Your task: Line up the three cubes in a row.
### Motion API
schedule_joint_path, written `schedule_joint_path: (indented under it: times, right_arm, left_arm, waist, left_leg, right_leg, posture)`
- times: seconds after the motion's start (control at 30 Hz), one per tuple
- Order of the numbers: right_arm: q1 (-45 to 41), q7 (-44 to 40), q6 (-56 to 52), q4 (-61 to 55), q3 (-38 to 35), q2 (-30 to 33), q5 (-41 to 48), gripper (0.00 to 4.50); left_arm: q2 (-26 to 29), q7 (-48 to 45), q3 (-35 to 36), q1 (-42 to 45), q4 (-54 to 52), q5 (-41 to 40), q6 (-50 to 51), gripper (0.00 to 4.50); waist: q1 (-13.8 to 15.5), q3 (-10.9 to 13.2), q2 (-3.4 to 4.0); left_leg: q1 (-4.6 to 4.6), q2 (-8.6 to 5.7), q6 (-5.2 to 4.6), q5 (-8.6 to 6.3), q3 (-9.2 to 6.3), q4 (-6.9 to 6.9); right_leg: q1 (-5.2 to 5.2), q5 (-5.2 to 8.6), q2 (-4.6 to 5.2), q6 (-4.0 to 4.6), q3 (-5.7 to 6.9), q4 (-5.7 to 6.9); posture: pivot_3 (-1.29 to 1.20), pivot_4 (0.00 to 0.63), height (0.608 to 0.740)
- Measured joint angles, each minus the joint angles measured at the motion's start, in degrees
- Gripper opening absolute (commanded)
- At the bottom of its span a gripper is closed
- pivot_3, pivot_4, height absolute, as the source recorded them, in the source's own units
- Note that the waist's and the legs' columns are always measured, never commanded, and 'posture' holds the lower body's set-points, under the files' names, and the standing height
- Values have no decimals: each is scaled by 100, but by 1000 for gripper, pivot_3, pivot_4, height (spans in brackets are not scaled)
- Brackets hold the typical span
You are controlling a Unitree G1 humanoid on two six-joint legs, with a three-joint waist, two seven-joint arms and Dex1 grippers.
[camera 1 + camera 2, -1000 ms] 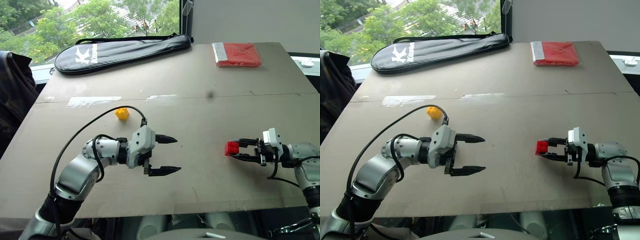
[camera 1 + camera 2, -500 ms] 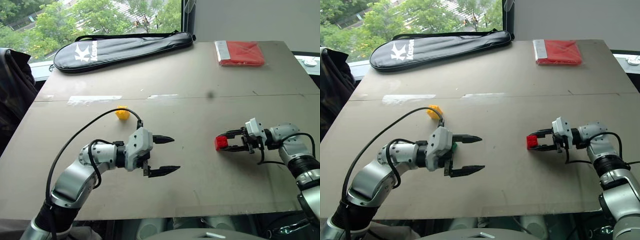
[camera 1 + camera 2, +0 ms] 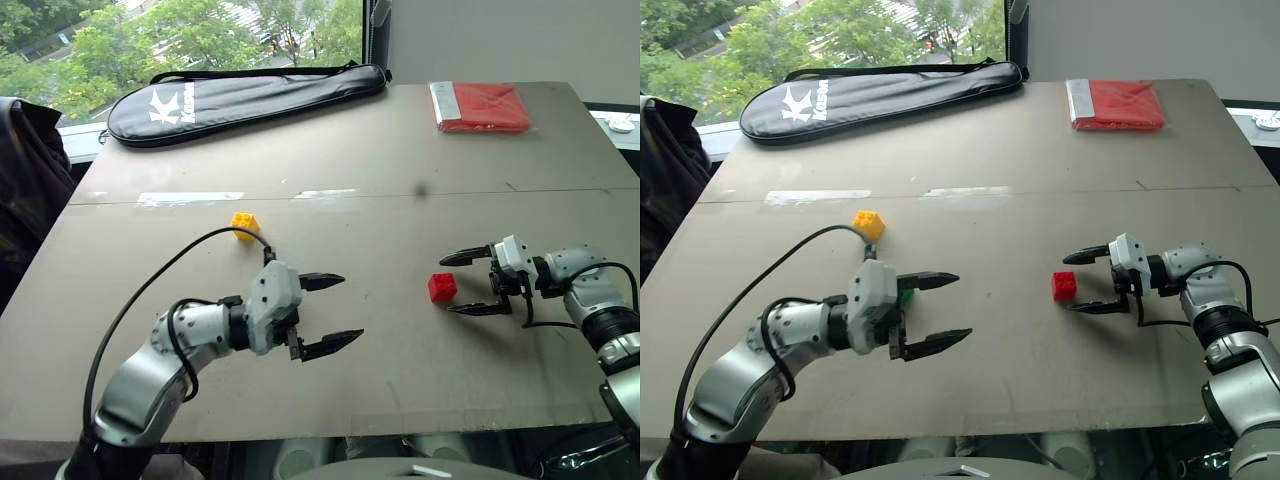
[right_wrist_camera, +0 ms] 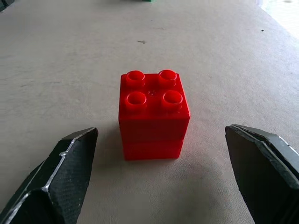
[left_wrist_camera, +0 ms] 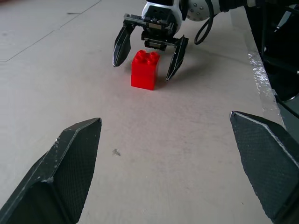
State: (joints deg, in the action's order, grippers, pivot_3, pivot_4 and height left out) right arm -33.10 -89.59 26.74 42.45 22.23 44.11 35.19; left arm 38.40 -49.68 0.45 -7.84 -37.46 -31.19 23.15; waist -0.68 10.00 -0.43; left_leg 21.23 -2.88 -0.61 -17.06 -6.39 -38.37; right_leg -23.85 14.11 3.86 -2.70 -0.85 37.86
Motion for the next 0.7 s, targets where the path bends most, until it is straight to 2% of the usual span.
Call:
schedule_joint_path:
  times: [0.1, 0.23, 0.4, 0.57, 0.7]
  right_arm:
    - [561, -8, -322, -663, -364, 255, 390, 4474]
    - [1644, 19, -929, -1817, -1252, 358, 715, 4474]
    - [2538, 147, -1428, -2713, -2030, 447, 786, 4474]
    - [3183, 322, -1868, -3612, -2406, 379, 808, 4474]
    - [3529, 661, -2144, -4485, -2617, 213, 828, 4474]
  left_arm:
    - [-268, 441, 279, -716, -269, 178, -171, 4500]
    - [-1060, 1484, 637, -1306, -760, 661, -512, 4500]
    - [-1650, 2435, 964, -1687, -729, 1449, -908, 4500]
    - [-1705, 2701, 823, -1822, 20, 2153, -1125, 4500]
    - [-1711, 2607, 502, -1276, 856, 2303, -1203, 4500]
  waist:
    - [28, 0, 0]
    - [126, 1, 1]
    - [158, -2, 6]
    - [147, -3, 7]
    - [187, -7, 11]
  left_leg:
    - [4, -3, -3, -2, -4, -4]
    - [-3, -5, -29, -15, -7, -8]
    - [-22, -4, -31, -14, -4, -14]
    - [-24, -2, -31, -14, 2, -15]
    - [-19, -3, -31, -14, -6, -21]
  right_leg:
    - [1, 0, 5, 0, 8, 2]
    - [15, 0, 8, 0, 10, 1]
    - [32, -5, 1, 2, 10, 8]
    - [31, -6, -6, -1, 3, 10]
    - [31, -11, -6, -9, 12, 10]
  posture:
    - [0, 150, 701]
    - [0, 150, 701]
    - [0, 150, 701]
    - [0, 150, 701]
    - [0, 150, 701]
